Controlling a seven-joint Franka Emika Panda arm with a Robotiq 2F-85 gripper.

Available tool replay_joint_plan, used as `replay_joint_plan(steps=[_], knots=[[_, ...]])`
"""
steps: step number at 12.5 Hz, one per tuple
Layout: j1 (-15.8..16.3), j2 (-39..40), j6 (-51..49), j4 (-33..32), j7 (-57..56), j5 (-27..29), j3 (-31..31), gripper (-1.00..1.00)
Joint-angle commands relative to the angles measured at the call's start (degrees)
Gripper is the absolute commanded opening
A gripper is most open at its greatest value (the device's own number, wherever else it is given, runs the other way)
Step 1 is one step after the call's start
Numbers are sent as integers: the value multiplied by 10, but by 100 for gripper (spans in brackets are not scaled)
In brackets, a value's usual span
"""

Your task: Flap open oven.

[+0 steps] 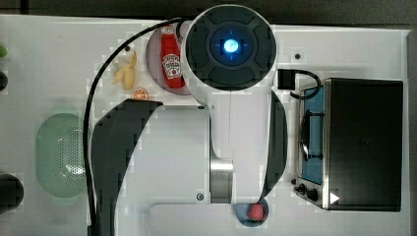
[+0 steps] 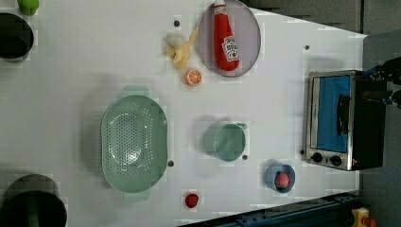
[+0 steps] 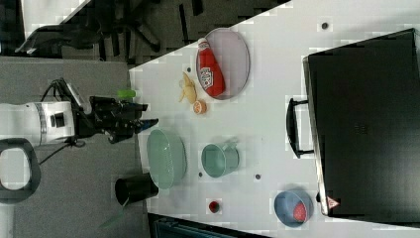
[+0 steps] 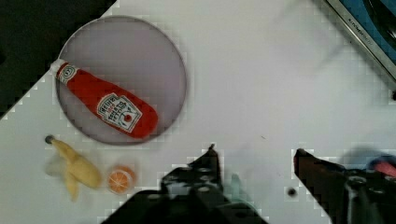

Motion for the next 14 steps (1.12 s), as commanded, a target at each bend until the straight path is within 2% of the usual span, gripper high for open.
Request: replay_joint_plan(steps=[1,3,5,6,12,13,14], knots=[[-16,-135,-93,-62,53,14,-35,58],[-16,-135,-93,-62,53,14,-35,100],[-16,-135,-93,-62,53,14,-34,100],[-16,-135,-93,-62,53,14,-34,90],[-18,-133,-92,-80,50,11,-49,-55],[-19,-130,-91,-90,49,10,-57,-65],[-19,-127,-89,-100,44,10,-67,-65]])
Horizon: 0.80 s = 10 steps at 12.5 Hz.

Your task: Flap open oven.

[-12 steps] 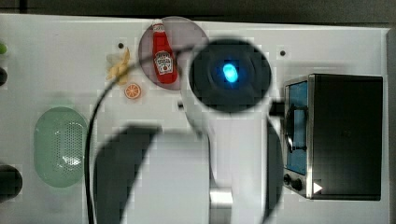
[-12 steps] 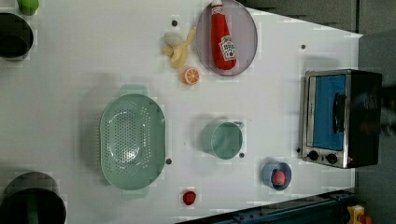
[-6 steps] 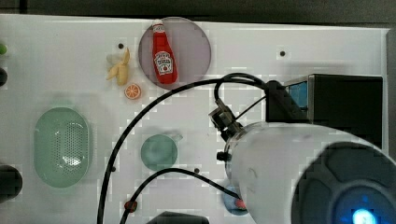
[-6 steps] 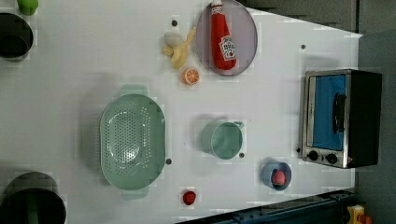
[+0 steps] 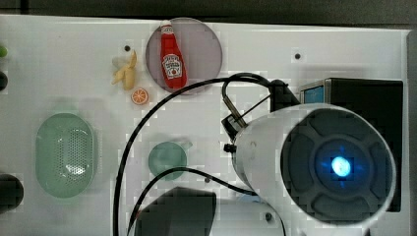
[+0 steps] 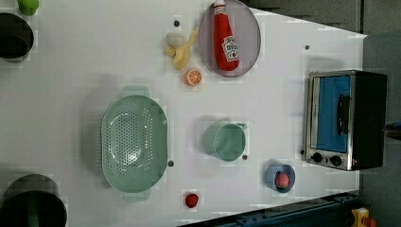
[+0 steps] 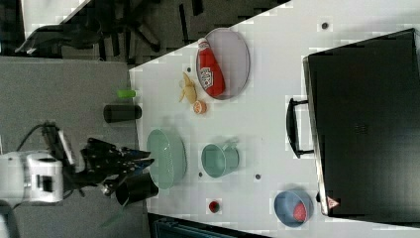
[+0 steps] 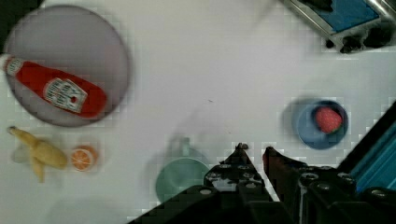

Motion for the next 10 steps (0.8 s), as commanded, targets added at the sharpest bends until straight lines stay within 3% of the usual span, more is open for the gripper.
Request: replay_joint_plan(steps=[1,5,10], knots=[[-3,11,-1,-35,8,-2,-35,-65],[-7,25,47,-82,-132,-24,-79,-65],[-9,42,189,-153,-334,-109,-133,-65]])
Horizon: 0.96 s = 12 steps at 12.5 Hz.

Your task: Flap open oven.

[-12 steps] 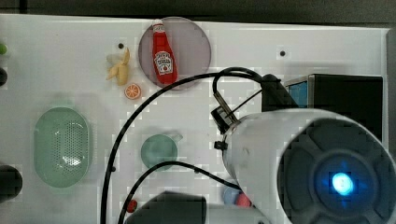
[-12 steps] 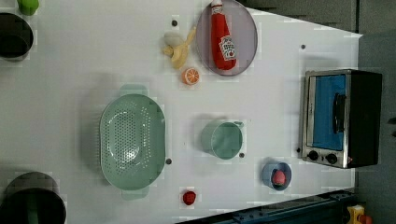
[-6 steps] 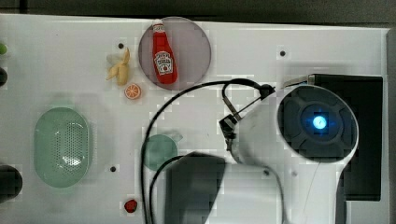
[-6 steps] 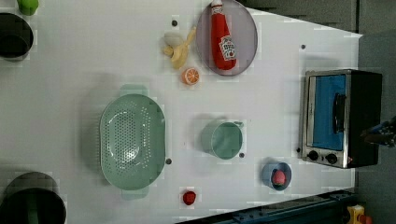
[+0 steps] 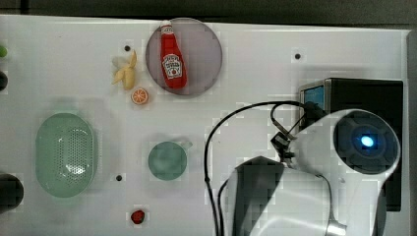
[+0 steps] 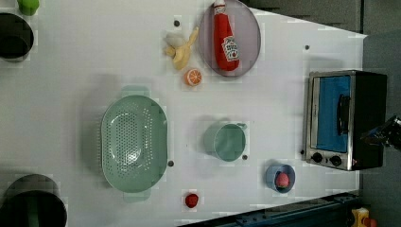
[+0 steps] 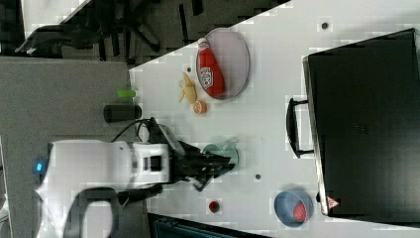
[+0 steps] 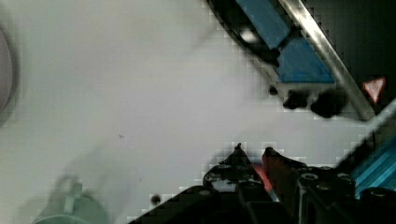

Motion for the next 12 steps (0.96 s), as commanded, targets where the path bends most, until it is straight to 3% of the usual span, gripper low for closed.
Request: replay_joint_plan(steps=[1,7,12], knots=[[-4,5,76,-29,-176,-20,-32,-65],[-4,63,208,-53,-420,-20,-83,-65],[-5,131,303,-53,-424,-20,-99,-65]])
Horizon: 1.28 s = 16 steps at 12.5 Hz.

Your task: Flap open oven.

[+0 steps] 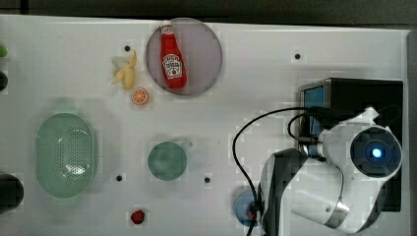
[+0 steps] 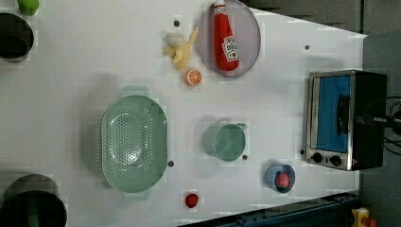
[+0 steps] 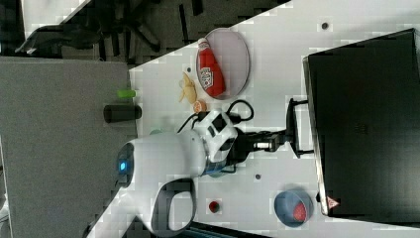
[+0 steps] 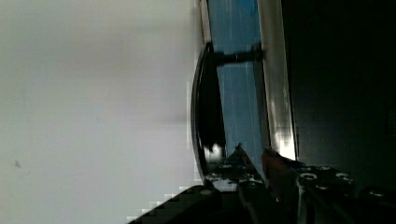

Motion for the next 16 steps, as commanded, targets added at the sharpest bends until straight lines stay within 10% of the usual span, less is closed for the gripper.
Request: replay_joint_plan(steps=[1,10,16], knots=[[1,23,28,-2,-36,1,-7,-65],[17,74,55,-13,-14,-11,23,-65],[47,100,52,-31,187,-141,74,-65]])
